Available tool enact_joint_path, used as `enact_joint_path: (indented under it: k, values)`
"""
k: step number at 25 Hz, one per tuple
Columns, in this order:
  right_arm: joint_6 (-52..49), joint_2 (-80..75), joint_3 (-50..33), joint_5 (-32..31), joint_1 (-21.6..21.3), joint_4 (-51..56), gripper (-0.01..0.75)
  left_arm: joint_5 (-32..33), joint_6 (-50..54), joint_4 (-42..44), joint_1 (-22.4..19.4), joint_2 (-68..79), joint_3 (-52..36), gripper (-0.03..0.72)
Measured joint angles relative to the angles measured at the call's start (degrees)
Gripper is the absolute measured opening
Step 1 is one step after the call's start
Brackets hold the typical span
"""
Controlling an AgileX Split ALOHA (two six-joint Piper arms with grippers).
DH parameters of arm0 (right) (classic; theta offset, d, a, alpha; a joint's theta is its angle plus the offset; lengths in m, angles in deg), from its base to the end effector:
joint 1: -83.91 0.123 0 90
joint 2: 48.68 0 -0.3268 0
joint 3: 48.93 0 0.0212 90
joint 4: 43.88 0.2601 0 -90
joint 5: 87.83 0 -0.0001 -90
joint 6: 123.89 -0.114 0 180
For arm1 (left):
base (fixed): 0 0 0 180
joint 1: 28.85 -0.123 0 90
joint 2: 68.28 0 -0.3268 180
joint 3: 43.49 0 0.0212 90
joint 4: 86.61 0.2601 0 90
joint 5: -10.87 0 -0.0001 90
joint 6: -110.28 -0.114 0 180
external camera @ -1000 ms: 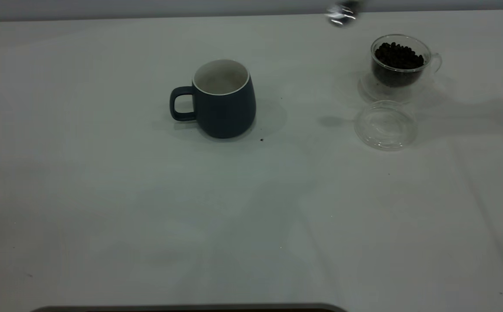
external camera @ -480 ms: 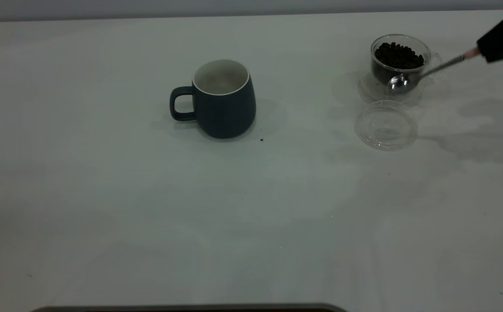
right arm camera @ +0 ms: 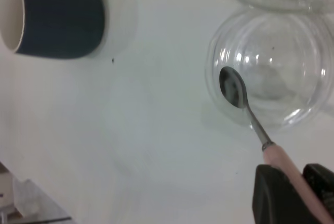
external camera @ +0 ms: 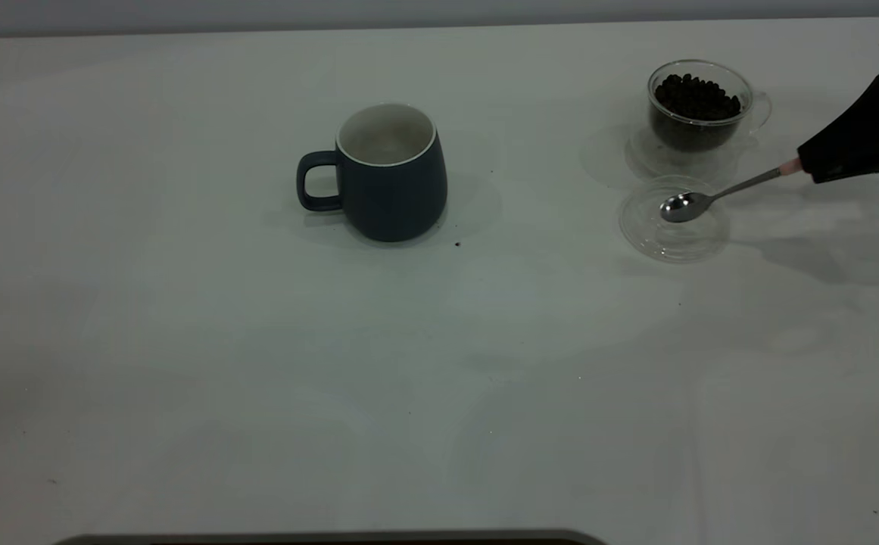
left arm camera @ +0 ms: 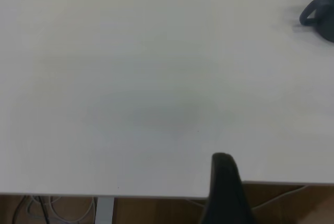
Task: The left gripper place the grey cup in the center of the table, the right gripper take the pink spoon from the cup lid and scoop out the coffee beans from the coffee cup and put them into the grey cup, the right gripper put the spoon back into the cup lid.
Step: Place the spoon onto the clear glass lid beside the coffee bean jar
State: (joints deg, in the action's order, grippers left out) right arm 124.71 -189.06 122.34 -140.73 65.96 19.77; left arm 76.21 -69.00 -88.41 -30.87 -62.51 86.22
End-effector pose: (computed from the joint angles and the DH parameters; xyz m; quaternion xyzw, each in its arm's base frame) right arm 0.4095 -0.0470 0.0394 -0.0020 0.9218 0.3676 0.1233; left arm -0.0238 -0.0041 0.2592 -0.0196 0.8717 -0.0101 0.4895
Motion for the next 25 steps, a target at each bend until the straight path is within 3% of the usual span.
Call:
enact_joint_path:
  k: [18,21,25]
  values:
    - [8.17,-8.14,0.32,-0.07,0.00,10.22,0.107,0.00,0.18,0.00,0.00,0.00,0.00,0.567]
    - [9.67,-8.37,0.36,0.15,0.00,10.28,0.141,0.00,0.18,0.00,0.00,0.00,0.00,0.567]
    - [11.38,-8.50,0.36,2.16,0.00,10.04,0.249,0.00,0.18,0.00,0.00,0.00,0.00,0.567]
